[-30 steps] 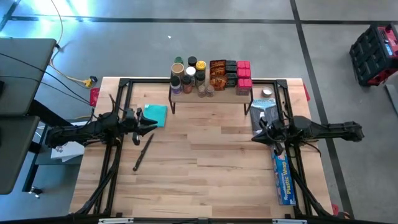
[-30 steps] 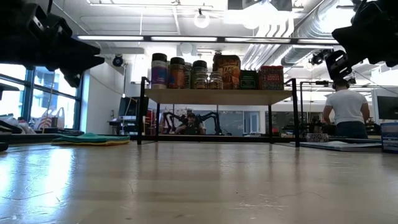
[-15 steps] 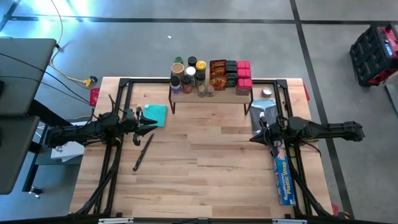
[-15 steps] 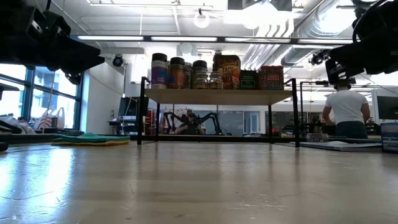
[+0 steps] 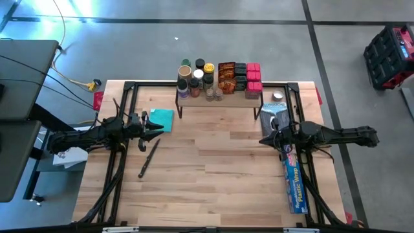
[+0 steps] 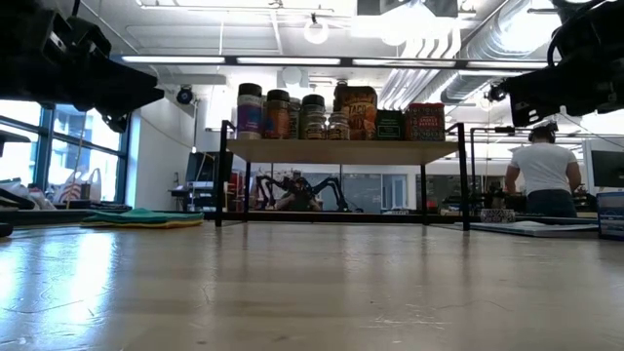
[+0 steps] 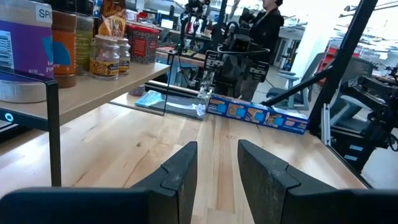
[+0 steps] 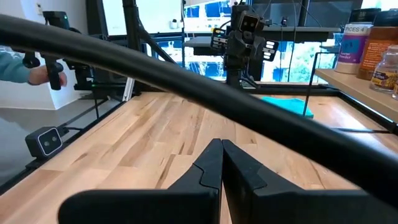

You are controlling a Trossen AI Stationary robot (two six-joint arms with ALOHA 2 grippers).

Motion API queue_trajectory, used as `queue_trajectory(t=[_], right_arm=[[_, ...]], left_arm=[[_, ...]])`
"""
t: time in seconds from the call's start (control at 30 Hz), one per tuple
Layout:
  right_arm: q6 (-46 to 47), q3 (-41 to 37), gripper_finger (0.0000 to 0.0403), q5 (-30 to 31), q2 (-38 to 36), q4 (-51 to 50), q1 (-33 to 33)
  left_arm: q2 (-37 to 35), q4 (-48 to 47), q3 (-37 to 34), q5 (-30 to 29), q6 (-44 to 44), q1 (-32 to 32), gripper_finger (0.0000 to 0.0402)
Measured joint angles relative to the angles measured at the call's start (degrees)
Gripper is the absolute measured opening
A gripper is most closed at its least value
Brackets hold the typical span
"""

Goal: Shelf spices
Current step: Return to Home Position

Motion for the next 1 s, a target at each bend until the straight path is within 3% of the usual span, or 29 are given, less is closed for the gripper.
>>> queue_trajectory(t=[0.37, 1.0], right_arm=[[0.02, 0.02, 0.0002, -0.05, 0.00, -1.36, -0.02], [0.02, 0.09, 0.0002, -0.07, 0.02, -2.49, -0.02]], left_arm=[[0.00, 0.15, 0.00, -1.39, 12.82, 0.02, 0.0111], [0.00, 0.15, 0.00, -1.49, 13.07, 0.02, 0.0111]])
